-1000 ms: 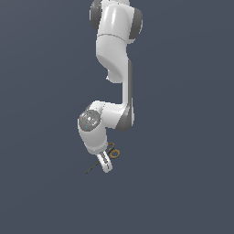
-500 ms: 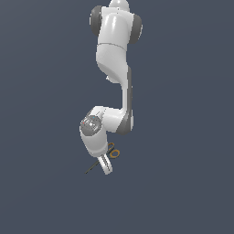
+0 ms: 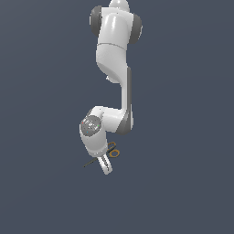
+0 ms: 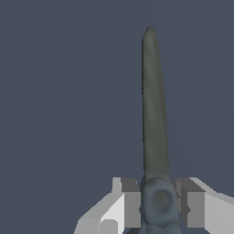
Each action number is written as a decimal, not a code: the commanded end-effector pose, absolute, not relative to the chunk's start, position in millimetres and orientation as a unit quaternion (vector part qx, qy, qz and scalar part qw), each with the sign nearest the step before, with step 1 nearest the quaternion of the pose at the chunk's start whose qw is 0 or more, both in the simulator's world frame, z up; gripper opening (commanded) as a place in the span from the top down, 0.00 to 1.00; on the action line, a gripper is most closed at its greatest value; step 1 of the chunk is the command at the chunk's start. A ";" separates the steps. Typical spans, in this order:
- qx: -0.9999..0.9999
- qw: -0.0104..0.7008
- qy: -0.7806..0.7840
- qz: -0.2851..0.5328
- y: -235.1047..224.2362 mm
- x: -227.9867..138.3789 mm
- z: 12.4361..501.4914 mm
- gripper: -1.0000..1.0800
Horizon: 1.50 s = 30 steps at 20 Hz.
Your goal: Pick up the object and move it to a goal position.
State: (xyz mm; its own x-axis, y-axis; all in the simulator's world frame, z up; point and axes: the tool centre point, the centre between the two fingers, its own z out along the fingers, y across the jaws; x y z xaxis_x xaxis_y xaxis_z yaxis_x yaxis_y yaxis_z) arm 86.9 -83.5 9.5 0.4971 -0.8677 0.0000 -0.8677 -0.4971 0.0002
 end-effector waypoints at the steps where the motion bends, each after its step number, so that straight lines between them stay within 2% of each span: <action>1: 0.865 0.000 -0.502 0.000 -84.2 87.0 9.8 1.00; 9: 0.865 0.000 -0.502 0.000 -80.8 86.8 36.3 1.00; 23: 0.865 0.000 -0.502 0.000 -66.2 88.8 152.9 1.00; 30: 0.865 0.000 -0.501 0.000 -63.8 90.0 171.4 1.00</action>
